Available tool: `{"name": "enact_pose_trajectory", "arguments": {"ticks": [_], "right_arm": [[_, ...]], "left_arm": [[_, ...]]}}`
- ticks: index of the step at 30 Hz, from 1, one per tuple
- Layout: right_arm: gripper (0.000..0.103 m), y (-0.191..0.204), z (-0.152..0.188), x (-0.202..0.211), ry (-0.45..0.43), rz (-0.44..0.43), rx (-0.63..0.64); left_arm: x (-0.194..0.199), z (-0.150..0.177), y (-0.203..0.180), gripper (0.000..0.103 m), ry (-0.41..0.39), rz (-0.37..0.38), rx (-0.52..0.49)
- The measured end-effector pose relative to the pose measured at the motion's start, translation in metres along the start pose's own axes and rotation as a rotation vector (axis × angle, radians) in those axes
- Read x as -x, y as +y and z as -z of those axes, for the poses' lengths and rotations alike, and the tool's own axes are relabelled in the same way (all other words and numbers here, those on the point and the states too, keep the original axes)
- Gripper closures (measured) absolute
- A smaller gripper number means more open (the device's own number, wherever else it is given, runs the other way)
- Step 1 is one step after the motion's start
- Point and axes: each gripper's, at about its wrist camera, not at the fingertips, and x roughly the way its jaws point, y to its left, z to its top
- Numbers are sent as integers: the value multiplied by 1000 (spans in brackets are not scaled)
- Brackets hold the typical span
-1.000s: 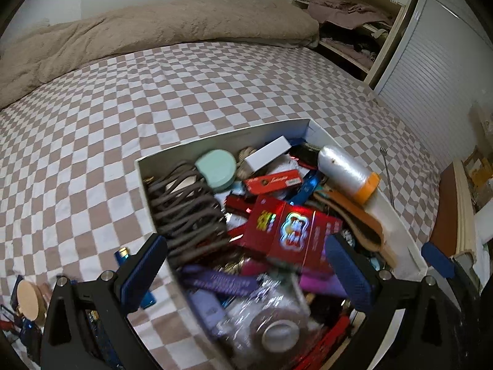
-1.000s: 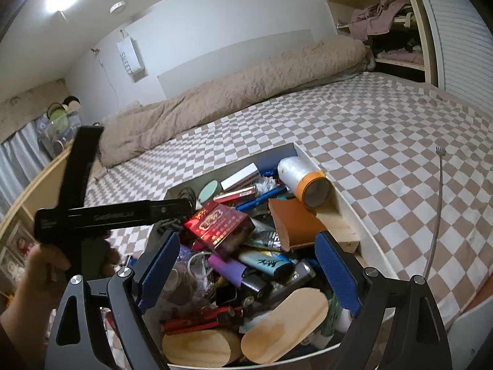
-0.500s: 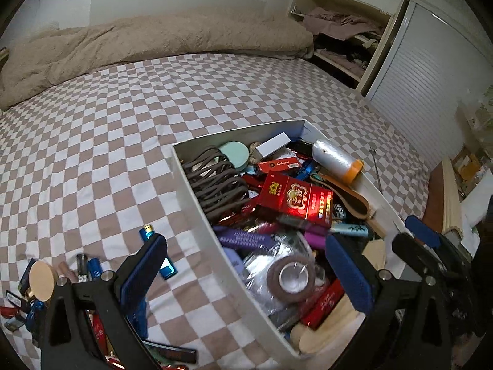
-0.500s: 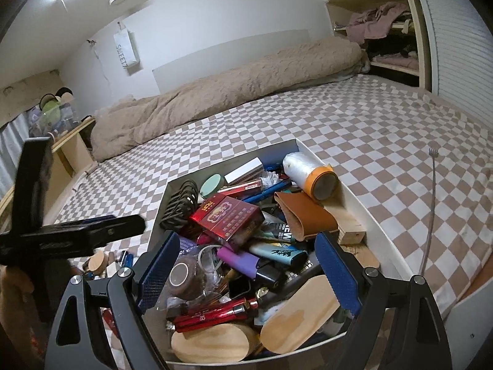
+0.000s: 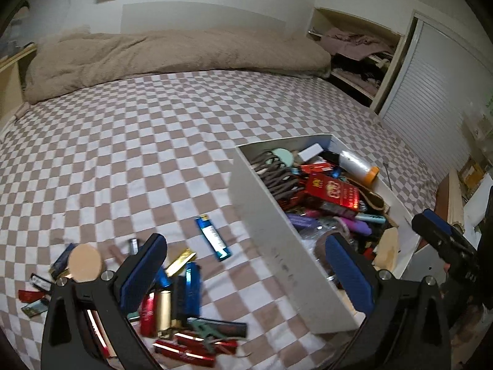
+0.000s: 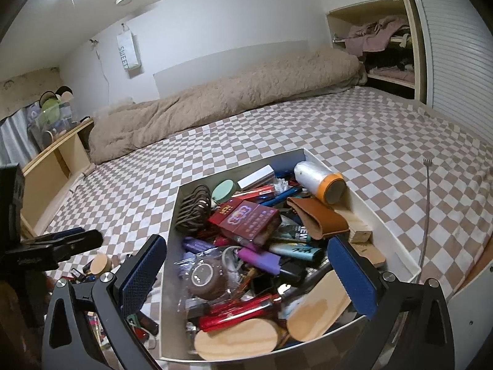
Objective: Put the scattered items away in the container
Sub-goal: 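Move both tools back toward the pile of lighters, then lower both tools over the lighter pile toward the loose lighters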
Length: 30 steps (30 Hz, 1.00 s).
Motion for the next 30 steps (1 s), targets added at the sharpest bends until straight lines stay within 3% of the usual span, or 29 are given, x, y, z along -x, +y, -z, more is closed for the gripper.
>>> {"name": "enact_pose_trajectory", "arguments": {"ticks": [8,30], "right_arm": [[0,17,4,-4,11,-29,-48],[0,105,14,-21,36,-84,41]], "left_arm": [[17,14,40,0,-25,-20,56],[56,44,124,0,-65,-130,148]]}}
